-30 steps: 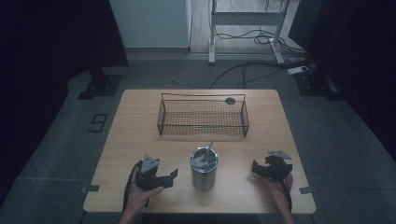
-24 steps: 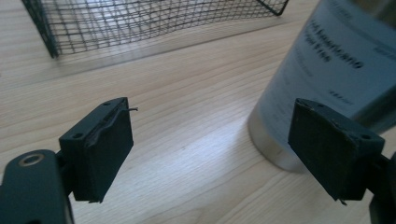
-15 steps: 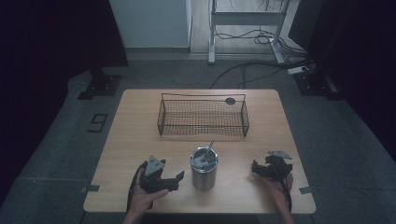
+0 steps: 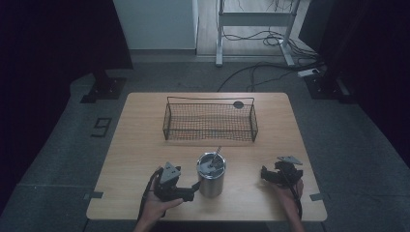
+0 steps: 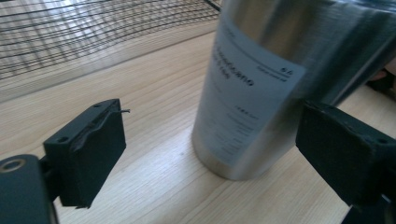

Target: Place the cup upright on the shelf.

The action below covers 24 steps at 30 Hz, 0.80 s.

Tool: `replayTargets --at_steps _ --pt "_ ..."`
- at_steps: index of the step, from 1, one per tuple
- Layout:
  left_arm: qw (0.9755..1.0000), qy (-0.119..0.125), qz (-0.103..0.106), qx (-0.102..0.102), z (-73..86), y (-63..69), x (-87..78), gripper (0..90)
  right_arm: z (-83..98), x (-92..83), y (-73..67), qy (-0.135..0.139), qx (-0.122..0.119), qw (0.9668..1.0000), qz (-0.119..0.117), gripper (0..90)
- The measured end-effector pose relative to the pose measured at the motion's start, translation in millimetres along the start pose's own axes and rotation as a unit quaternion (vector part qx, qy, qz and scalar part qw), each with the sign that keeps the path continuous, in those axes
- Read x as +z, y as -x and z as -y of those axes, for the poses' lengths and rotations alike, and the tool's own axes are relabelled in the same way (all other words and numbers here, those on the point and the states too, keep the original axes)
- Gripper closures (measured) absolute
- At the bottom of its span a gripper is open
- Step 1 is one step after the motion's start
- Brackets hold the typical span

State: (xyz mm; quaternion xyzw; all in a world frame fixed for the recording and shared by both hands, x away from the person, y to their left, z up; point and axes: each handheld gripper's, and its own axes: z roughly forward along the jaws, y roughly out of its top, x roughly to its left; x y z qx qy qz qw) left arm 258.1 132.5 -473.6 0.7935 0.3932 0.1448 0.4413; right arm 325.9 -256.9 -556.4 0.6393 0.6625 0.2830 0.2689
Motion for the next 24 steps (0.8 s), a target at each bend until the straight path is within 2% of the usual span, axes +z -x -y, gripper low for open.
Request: replayTargets --at_steps 5,13,24 --pt "0.9996 -0.001 0.023 0.013 -2.2 8.5 4.0 3.5 0.0 0.0 0.1 0.000 0.000 1.0000 0.000 1.1" --pt "0.9988 -0.006 0.040 0.028 -5.6 18.8 11.8 0.5 0.0 0.0 0.2 0.000 -0.001 1.0000 0.001 1.1" --pt "0.9985 -0.014 0.034 0.041 -13.5 27.2 26.5 0.0 0.0 0.0 0.2 0.000 -0.001 1.0000 0.000 1.1"
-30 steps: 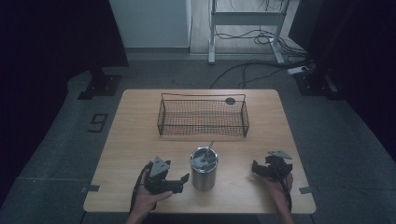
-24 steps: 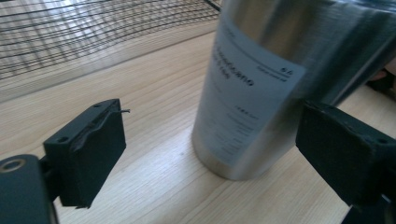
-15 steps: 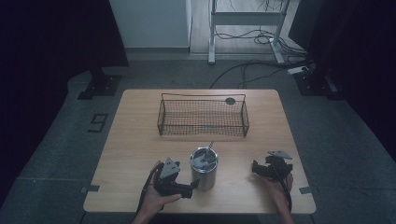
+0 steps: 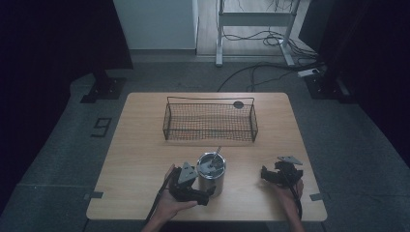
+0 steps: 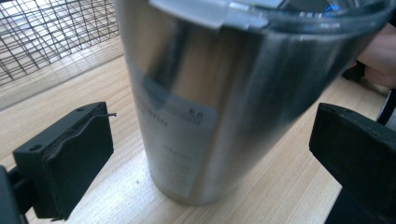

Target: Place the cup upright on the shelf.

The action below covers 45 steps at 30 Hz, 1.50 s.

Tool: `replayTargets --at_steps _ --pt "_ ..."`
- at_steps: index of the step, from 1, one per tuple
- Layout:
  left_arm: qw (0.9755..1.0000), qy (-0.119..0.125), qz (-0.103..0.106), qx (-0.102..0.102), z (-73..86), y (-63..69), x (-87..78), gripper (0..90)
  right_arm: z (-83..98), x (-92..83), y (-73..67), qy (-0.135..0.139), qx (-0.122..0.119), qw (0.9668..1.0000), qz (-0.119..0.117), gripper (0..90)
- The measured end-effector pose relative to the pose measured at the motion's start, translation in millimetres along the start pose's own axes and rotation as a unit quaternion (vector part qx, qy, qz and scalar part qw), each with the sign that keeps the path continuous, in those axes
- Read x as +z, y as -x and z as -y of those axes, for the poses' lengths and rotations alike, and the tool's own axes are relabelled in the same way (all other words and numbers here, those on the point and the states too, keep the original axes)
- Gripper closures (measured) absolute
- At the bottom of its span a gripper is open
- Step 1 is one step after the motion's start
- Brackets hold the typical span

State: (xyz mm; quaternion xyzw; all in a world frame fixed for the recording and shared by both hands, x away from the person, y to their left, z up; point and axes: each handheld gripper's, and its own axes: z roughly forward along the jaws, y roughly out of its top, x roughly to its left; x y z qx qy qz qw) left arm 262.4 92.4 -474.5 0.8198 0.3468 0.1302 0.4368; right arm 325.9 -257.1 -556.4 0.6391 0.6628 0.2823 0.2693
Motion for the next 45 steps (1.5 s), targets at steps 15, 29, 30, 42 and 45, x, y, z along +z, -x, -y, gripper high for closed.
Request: replayTargets --at_steps 15,29,30,42,45 --pt "1.0000 -0.002 -0.005 0.001 -14.6 3.4 25.6 0.0 0.0 0.0 0.0 0.000 0.000 1.0000 0.000 1.1" --pt "0.9995 0.002 -0.024 0.021 -14.7 7.0 31.9 3.5 0.0 0.0 0.0 0.000 0.000 1.0000 0.000 0.8" --pt "0.9995 0.004 -0.024 0.021 -14.3 7.1 31.9 3.5 -0.1 0.0 0.2 -0.001 0.004 1.0000 0.001 0.8" --pt "0.9995 0.009 -0.026 0.017 -13.6 5.8 29.6 3.8 -0.1 0.1 0.2 -0.001 0.004 1.0000 0.001 0.8" --pt "0.9994 0.014 -0.026 0.016 -14.2 4.6 26.8 3.9 -0.1 0.0 0.2 -0.001 0.004 1.0000 0.001 0.8"
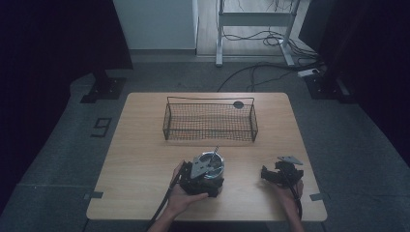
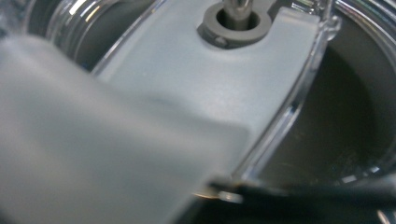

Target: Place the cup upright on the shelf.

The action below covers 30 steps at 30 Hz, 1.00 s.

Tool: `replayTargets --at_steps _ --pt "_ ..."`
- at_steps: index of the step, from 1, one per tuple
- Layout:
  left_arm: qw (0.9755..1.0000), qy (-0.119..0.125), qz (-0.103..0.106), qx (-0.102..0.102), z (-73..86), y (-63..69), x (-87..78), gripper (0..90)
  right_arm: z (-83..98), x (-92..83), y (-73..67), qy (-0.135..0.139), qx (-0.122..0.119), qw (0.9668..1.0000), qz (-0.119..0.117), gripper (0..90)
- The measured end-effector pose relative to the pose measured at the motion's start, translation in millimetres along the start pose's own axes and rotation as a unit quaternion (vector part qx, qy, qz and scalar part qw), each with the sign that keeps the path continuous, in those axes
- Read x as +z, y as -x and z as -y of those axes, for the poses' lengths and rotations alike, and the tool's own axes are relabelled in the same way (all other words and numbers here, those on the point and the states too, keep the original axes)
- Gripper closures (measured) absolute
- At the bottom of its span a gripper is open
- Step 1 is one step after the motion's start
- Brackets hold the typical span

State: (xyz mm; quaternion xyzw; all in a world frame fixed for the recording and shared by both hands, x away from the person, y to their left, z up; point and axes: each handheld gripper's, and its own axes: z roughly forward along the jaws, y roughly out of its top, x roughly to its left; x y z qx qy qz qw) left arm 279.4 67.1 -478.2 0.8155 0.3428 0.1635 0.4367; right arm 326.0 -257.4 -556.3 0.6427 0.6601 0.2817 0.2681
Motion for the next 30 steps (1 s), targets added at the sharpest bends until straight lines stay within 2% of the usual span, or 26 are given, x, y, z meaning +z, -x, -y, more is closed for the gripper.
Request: replayTargets --at_steps 7,30 --pt "0.9999 0.010 0.002 -0.008 -4.0 -6.7 -9.7 3.9 0.0 0.1 -0.1 0.001 0.000 1.0000 0.000 0.8" --pt "0.9989 0.028 -0.014 -0.036 -13.3 -32.1 -31.5 3.9 0.0 0.1 -0.2 0.001 0.001 1.0000 0.000 0.8"
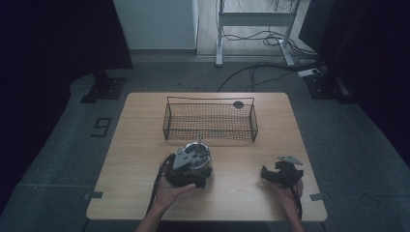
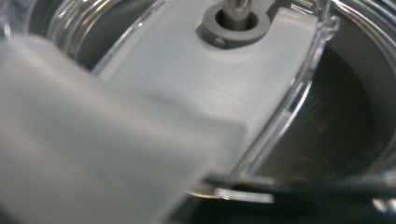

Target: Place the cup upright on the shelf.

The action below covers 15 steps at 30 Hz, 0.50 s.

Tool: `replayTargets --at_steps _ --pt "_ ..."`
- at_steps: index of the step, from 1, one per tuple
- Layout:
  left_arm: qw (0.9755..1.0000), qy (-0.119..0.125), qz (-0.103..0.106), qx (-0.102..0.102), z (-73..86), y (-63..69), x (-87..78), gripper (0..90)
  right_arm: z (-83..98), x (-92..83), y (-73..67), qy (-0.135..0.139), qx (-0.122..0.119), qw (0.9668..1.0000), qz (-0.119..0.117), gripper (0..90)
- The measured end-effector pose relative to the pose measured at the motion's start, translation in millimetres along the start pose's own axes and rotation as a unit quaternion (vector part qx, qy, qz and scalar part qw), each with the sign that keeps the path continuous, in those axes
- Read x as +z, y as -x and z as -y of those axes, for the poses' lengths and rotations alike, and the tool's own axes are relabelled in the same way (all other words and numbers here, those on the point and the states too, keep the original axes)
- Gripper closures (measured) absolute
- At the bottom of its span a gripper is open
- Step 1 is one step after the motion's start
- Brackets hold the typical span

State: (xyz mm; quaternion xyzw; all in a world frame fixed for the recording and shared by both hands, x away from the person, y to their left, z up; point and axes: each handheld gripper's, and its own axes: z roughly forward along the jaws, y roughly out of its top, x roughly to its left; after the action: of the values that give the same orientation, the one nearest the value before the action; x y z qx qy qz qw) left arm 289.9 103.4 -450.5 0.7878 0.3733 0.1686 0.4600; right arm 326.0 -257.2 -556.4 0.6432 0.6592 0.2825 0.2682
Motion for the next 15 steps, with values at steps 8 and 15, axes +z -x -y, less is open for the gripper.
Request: replayTargets --at_steps 8,15 --pt "0.9999 0.006 -0.006 -0.007 -5.2 -9.1 -5.2 3.9 0.0 0.0 0.0 0.000 0.000 1.0000 0.000 0.8" --pt "0.9996 0.015 -0.015 -0.021 -8.1 -17.9 -9.7 4.0 -0.1 -0.1 0.0 -0.001 0.000 1.0000 0.000 0.8"
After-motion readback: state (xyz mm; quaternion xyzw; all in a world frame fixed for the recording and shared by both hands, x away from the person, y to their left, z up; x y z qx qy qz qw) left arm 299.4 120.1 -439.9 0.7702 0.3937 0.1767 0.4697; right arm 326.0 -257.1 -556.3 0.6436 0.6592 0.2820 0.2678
